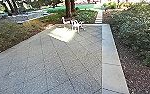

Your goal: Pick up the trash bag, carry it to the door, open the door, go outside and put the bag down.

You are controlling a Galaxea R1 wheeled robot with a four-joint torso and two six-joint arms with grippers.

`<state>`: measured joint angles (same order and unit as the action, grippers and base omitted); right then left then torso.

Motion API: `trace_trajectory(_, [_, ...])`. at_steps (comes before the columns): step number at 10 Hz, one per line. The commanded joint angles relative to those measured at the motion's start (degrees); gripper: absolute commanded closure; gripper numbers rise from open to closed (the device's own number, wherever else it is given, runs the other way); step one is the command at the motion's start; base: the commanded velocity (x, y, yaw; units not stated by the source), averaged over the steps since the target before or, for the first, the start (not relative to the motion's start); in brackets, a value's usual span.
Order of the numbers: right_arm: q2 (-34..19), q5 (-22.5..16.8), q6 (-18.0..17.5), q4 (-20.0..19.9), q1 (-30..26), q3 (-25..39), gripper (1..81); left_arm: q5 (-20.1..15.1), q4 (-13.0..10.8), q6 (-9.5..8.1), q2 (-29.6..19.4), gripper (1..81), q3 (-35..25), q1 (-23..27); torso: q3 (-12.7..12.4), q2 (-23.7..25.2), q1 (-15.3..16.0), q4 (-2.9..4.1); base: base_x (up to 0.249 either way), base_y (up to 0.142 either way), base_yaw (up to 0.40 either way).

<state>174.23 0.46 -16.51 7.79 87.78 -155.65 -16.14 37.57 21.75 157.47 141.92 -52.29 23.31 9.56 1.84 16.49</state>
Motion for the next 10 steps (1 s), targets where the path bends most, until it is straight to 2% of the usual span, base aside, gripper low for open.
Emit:
trace_trajectory(1, [1.2, -3.8, 0.5, 0.7, -0.6, 1.1, 1.0, -10.6, 3.6, -0.04, -2.5, 81.1, 4.8, 11.6, 0.0, 0.0, 0.0, 0.0, 0.0, 0.0, 0.0])
trace_trajectory(3, [1.2, -3.8, 0.5, 0.6, -0.6, 1.1, 1.0, -14.3, 4.4, -0.13, -2.3, 81.1, 7.8, 15.8, 0.0, 0.0, 0.0, 0.0, 0.0, 0.0, 0.0])
trace_trajectory(5, [1.2, -3.8, 0.6, 0.7, -0.5, 1.1, 1.0, -19.5, 5.1, -0.21, -2.4, 81.1, 10.0, 20.3, 0.0, 0.0, 0.0, 0.0, 0.0, 0.0, 0.0])
trace_trajectory(6, [1.2, -3.8, 0.6, 0.7, -0.5, 1.1, 1.0, -20.9, 6.1, -0.21, -2.7, 81.1, 10.7, 21.3, 0.0, 0.0, 0.0, 0.0, 0.0, 0.0, 0.0])
trace_trajectory(8, [1.2, -3.8, 0.6, 0.6, -0.5, 1.1, 1.0, -20.8, 6.4, -0.21, -2.8, 81.1, 10.8, 21.2, 0.1, 0.0, 0.0, 0.0, 0.0, 0.0, 0.0])
trace_trajectory(9, [1.2, -3.8, 0.5, 0.5, -0.5, 1.1, 1.0, -20.9, 6.4, -0.21, -2.7, 1.0, 10.8, 20.9, 0.1, 0.0, 0.0, 0.0, 0.0, 0.0, 0.0])
trace_trajectory(10, [1.2, -3.8, 0.5, 0.4, -0.5, 1.1, 1.0, -20.9, 6.2, -0.13, -2.4, 1.0, 10.8, 20.0, 0.1, 0.0, 0.0, 0.0, 0.0, 0.0, 0.0])
